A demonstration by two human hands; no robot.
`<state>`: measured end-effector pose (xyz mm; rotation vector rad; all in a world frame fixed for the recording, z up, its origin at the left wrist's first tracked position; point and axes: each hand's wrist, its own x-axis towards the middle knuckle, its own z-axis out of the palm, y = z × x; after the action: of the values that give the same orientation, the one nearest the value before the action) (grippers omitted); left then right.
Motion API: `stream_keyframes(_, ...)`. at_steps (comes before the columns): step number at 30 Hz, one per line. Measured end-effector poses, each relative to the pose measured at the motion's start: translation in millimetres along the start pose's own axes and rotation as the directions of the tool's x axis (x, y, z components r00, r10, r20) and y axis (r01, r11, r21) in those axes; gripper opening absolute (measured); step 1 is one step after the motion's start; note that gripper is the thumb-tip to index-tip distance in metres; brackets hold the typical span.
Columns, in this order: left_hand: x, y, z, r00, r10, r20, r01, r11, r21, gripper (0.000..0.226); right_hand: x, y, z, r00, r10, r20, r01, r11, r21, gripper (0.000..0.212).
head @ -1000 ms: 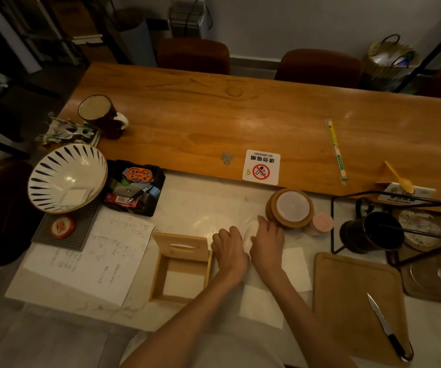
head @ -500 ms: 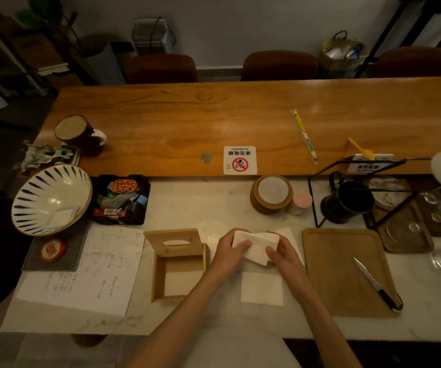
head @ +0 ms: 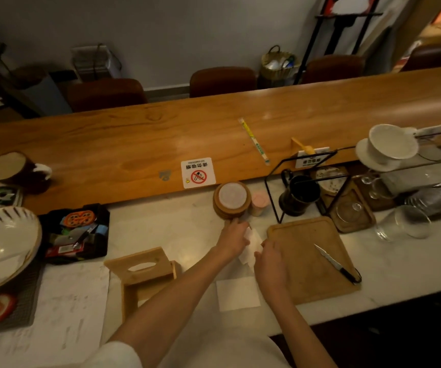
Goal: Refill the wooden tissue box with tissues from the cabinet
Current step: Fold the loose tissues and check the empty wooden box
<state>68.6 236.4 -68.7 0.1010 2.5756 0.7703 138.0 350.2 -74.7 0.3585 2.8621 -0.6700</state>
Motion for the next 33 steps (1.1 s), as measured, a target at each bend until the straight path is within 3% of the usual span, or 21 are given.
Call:
stream_keyframes(4, 6.4, -1.9, 5.2, 0.999, -0.026, 0.024, 0.025, 1.000, 0.015, 0.051, 1.0, -5.5, 6.7, 1.000, 0.005, 0.010, -0.003, 0.986, -0.167, 0.021)
stream_keyframes(6, 7.8, -4.9, 2.4, 0.997, -0.062, 0.054, 0.062, 0.998, 0.001, 0.054, 3.5, -8.6, 6.6, 0.999, 0.037, 0.029, -0.032, 0.990, -0.136, 0.027)
stream_keyframes(9, 1.3, -9.9, -1.5, 0.997, -0.058, 0.052, 0.058, 0.998, 0.008, 0.036, 6.1, -8.8, 4.3, 0.999, 0.025, 0.045, -0.022, 0.998, -0.065, 0.039)
stream_keyframes(11, -14.3, -14.4, -0.6, 0.999, -0.044, -0.007, 0.043, 0.995, -0.088, 0.026, 2.7, -7.4, 1.3, 0.998, -0.052, 0.037, 0.054, 0.997, -0.051, 0.032)
stream_keyframes(14, -52.6, -22.3, -3.8, 0.996, -0.041, -0.083, 0.000, 0.898, -0.440, 0.016, -7.4, 1.0, -7.2, 0.967, -0.253, -0.030, 0.250, 0.965, -0.073, 0.019)
stream_keyframes(15, -67.9, -24.0, -6.5, 0.994, -0.052, -0.098, -0.009, 0.842, -0.540, 0.017, -12.2, 3.2, -12.5, 0.946, -0.321, -0.046, 0.320, 0.947, -0.033, 0.017)
stream_keyframes(17, -99.3, -25.8, -9.0, 0.986, -0.090, -0.138, -0.020, 0.766, -0.642, 0.019, -25.5, 7.0, -22.8, 0.931, -0.366, -0.018, 0.355, 0.888, 0.291, 0.018)
stream_keyframes(19, -126.2, -29.4, -0.7, 0.979, -0.147, -0.144, 0.006, 0.720, -0.694, 0.025, -42.1, 10.1, -27.8, 0.945, -0.315, 0.091, 0.200, 0.774, 0.601, 0.024)
stream_keyframes(20, -136.9, -31.3, 7.5, 0.974, -0.193, -0.116, 0.058, 0.715, -0.696, 0.028, -50.1, 13.0, -26.3, 0.948, -0.291, 0.130, 0.143, 0.753, 0.642, 0.028)
stream_keyframes(23, -153.3, -35.6, 37.2, 0.941, -0.338, 0.003, 0.270, 0.745, -0.610, 0.027, -68.8, 29.6, -5.9, 0.947, -0.243, 0.209, 0.115, 0.868, 0.484, 0.032)
stream_keyframes(25, -154.7, -36.6, 54.4, 0.933, -0.359, -0.003, 0.297, 0.778, -0.554, 0.025, -75.3, 37.2, 6.3, 0.947, -0.260, 0.189, 0.177, 0.912, 0.370, 0.032)
stream_keyframes(29, -153.5, -37.6, 71.7, 0.955, -0.263, -0.137, 0.204, 0.918, -0.341, 0.031, -75.1, 38.1, 15.2, 0.941, -0.313, 0.130, 0.299, 0.947, 0.113, 0.038)
stream_keyframes(33, -152.5, -40.4, 72.5, 0.971, -0.110, -0.214, 0.090, 0.991, -0.103, 0.042, -64.6, 33.2, 15.1, 0.933, -0.300, 0.198, 0.322, 0.943, -0.088, 0.048)
